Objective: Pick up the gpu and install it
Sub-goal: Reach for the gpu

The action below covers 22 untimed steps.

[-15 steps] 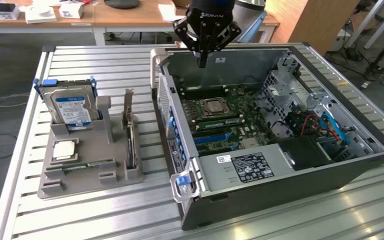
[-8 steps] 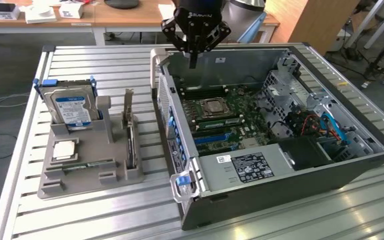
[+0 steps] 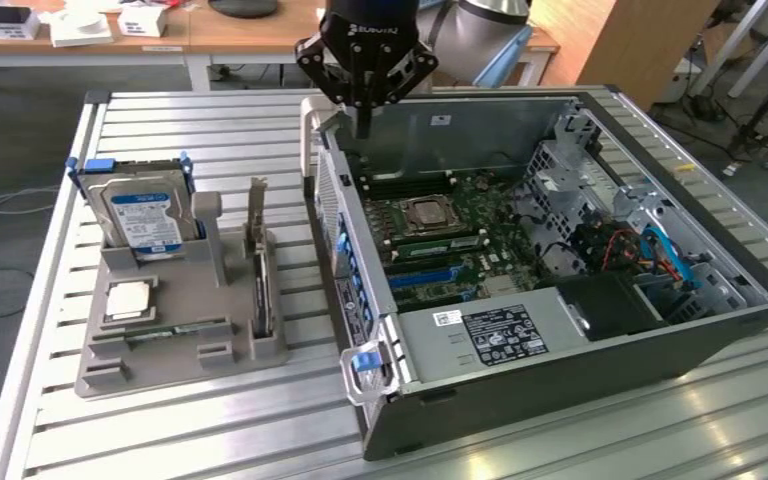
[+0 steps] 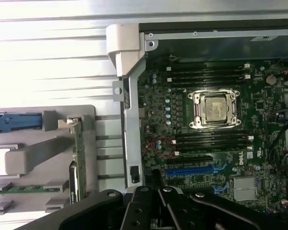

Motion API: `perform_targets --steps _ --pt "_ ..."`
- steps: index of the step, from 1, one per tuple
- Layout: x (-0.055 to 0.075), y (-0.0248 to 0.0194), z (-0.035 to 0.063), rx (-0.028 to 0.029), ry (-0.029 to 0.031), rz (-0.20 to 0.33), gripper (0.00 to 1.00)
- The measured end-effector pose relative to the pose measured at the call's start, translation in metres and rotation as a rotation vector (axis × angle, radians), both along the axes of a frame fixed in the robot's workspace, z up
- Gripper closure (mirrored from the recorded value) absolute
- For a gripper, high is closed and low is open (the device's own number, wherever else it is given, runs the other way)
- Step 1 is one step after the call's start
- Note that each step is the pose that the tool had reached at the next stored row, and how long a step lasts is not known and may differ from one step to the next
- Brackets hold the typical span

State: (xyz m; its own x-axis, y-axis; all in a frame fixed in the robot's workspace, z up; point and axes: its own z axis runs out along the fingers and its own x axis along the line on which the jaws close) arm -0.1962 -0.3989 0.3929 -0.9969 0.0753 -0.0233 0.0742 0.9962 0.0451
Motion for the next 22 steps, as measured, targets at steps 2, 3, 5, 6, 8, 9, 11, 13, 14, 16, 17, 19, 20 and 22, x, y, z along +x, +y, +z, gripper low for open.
perform_targets --steps 2,3,5,6,8,9,11,13,14,16,17,19,20,22 --pt "-0.006 0.0000 0.0000 0.0000 0.0000 0.000 0.89" --pt "-0.009 0.0000 0.0000 -0.0001 0.0000 0.000 0.89" --pt "-0.015 0.0000 -0.0001 0.0000 0.0000 0.000 0.89" --pt "-0.018 0.0000 -0.0002 -0.0001 0.0000 0.000 0.89" --pt "-0.025 0.0000 -0.0003 0.0000 0.0000 0.000 0.89" --pt "-0.028 0.0000 -0.0003 -0.0001 0.0000 0.000 0.89" --pt "-0.035 0.0000 -0.0005 0.0000 0.0000 0.000 0.89" --pt "-0.041 0.0000 -0.0006 0.0000 0.0000 0.000 0.89" --pt "-0.044 0.0000 -0.0007 0.0000 0.0000 0.000 0.89" --pt "-0.050 0.0000 -0.0008 0.0000 -0.0001 0.000 0.89" --pt "-0.052 0.0000 -0.0008 -0.0001 0.0000 0.000 0.89" --pt "-0.058 0.0000 -0.0009 0.0000 0.0000 0.000 0.89" --pt "-0.062 0.0000 -0.0010 0.0000 -0.0001 0.000 0.89" --pt "-0.068 0.0000 -0.0011 0.0000 -0.0001 0.000 0.89"
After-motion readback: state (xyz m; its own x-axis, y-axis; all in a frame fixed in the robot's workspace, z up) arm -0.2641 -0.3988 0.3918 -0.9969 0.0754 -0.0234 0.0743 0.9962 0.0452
